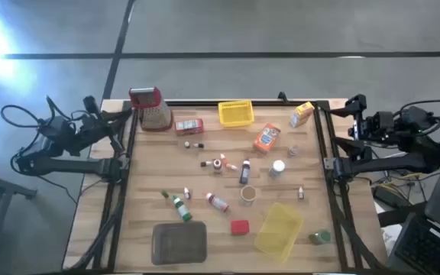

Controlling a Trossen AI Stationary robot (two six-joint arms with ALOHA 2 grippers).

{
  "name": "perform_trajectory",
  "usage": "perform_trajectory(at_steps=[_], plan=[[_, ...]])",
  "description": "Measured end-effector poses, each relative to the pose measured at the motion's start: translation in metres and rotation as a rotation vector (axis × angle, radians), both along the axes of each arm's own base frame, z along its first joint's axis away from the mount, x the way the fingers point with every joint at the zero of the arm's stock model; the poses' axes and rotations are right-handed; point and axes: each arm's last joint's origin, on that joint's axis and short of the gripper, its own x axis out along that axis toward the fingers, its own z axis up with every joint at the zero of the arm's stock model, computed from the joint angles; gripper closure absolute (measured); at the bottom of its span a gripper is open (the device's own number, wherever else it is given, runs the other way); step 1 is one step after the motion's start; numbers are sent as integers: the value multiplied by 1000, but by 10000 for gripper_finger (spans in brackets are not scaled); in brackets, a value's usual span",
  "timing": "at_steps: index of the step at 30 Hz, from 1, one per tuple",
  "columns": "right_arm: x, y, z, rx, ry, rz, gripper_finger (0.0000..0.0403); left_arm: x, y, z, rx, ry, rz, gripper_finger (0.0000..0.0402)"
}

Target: Pick & Place Kitchen Items

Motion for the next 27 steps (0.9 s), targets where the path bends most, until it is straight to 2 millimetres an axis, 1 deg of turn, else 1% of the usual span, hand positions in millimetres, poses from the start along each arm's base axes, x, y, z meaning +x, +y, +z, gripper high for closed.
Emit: perform_trajectory(at_steps=[7, 24, 27], plan=[[0, 0, 0, 0, 0, 0, 47, 0, 0, 0, 0, 0, -1, 378], [0, 0, 0, 7, -2, 2, 99, 0, 0, 0, 0, 0, -1, 378], [2, 0, 3, 15, -28, 4, 108, 0, 0, 0, 0, 0, 0, 378]])
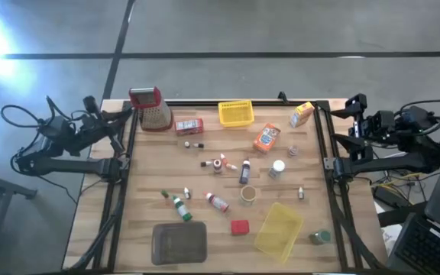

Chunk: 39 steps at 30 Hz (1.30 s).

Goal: Pick & Place Kitchen Items
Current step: Put the yellow cereal box into the top yellow bin

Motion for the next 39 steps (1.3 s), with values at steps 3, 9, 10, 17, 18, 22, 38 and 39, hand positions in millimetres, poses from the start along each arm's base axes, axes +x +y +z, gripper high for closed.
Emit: perform_trajectory(at_steps=[3, 9, 10, 17, 18, 22, 38, 39], plan=[[5, 0, 4, 60, -27, 18, 117, 0, 0, 0, 0, 0, 0, 378], [39, 0, -1, 64, 72, 16, 131, 0, 0, 0, 0, 0, 1, 378], [47, 0, -2, 63, 90, 12, 133, 0, 0, 0, 0, 0, 1, 378], [80, -8, -11, 116, 177, -268, 149, 0, 0, 0, 0, 0, 1, 378], [83, -10, -12, 124, 187, -326, 152, 0, 0, 0, 0, 0, 1, 378], [90, -15, -17, 42, 246, -533, 160, 0, 0, 0, 0, 0, 0, 378], [94, -61, -17, 59, 839, -807, 196, 0, 0, 0, 0, 0, 0, 378], [98, -67, -16, 54, 866, -797, 199, 0, 0, 0, 0, 0, -1, 378]])
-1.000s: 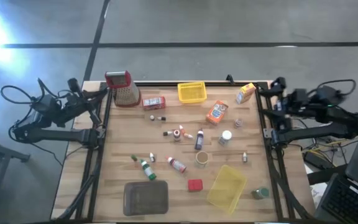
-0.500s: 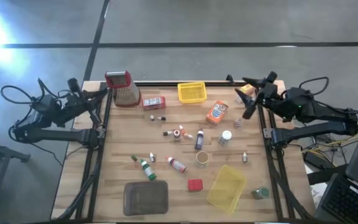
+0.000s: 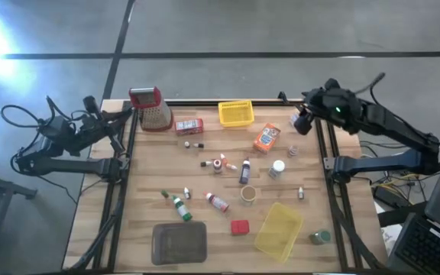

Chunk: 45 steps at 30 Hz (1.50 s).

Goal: Pick & Place Kitchen Items
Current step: Put the yellow cereal box into the top yellow bin

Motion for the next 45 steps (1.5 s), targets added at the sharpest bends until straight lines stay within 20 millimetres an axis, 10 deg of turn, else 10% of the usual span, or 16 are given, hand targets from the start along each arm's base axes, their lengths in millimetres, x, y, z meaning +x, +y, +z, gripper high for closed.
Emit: perform_trajectory(at_steps=[21, 32, 45], plan=[[41, -138, -46, 342, 807, 245, 245, 0, 0, 0, 0, 0, 2, 378], [43, -157, -68, 393, 949, 248, 271, 0, 0, 0, 0, 0, 1, 378], [54, -156, -93, 480, 1141, 152, 210, 0, 0, 0, 0, 0, 1, 378]])
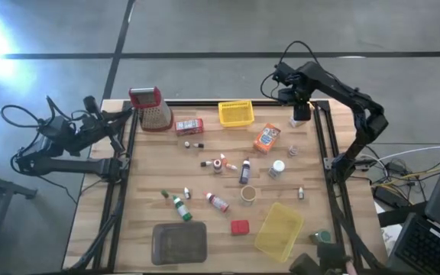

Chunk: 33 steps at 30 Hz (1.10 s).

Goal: Pick & Place Kitchen Items
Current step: Put the yellow cereal box into the top yellow bin

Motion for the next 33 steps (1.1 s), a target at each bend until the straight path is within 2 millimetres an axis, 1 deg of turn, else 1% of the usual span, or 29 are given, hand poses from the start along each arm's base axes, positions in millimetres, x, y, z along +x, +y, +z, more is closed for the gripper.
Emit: perform_trajectory(at_steps=[7, 17, 20, 28, 33], plan=[[3, 3, -3, 7, 80, 67, 179, 0, 0, 0, 0, 0, -1, 378], [12, 4, -19, 102, 167, 143, 142, 0, 0, 0, 0, 0, -1, 378], [13, 3, -23, 127, 189, 165, 140, 0, 0, 0, 0, 0, 0, 378], [20, 0, -36, 164, 222, 186, 156, 0, 0, 0, 0, 0, 0, 378], [23, 3, -39, 185, 242, 199, 148, 0, 0, 0, 0, 0, 0, 378]])
